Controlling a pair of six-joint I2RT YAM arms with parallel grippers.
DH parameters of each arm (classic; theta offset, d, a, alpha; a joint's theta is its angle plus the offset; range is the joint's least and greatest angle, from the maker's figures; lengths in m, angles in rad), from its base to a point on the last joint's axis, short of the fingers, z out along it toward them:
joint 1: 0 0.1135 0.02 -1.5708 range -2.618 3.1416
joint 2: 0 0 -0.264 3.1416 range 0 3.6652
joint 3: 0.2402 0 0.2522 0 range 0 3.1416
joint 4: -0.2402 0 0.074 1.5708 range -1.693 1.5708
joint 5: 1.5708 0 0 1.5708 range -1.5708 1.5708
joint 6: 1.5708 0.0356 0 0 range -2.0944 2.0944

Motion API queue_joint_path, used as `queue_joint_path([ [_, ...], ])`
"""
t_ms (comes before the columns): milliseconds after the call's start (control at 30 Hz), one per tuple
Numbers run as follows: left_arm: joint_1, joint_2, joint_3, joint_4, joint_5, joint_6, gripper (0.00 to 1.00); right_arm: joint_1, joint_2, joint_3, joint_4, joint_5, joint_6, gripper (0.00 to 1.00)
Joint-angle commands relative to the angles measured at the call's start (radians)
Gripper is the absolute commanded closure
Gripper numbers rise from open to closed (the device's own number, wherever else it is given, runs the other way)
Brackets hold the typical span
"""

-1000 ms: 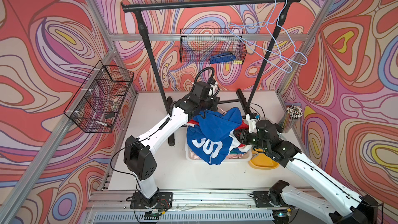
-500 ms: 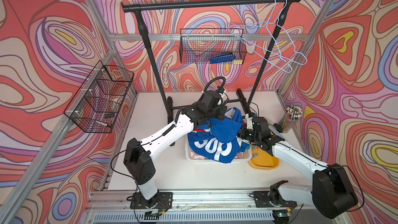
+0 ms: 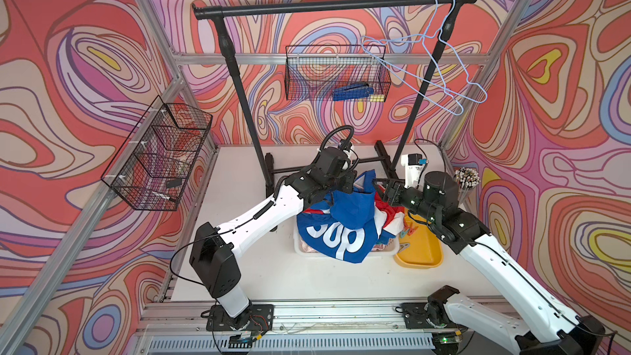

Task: Remove the clothespins securing jackets to the hanger
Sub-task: Adjust the jacket in the basket, then adjust the hanger.

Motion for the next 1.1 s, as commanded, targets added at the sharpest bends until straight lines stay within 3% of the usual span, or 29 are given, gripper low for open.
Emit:
queue_joint_path([
  [0,-0.015,-0.016,-0.005,-0.077,0.024,-0.013,1.0,0.011,0.054,0.037,-0.078,0.006,-0.036,0.41],
  [167,-0.015,-0.042,-0.016,-0.083,0.019,-0.013,1.0,0.012,0.176,0.074,-0.025,0.023,-0.032,0.38],
  [367,-0.014,-0.053,-0.031,-0.071,0.034,-0.021,0.92,0.012,0.299,-0.018,0.129,-0.09,0.043,0.38],
  [733,-0.015,-0.04,-0.068,-0.053,0.071,-0.028,0.8,0.031,0.299,-0.24,0.222,-0.112,0.082,0.37],
  [1067,0.003,-0.089,-0.072,-0.092,0.097,0.009,0.44,0.032,0.294,-0.295,0.207,-0.075,0.055,0.35],
])
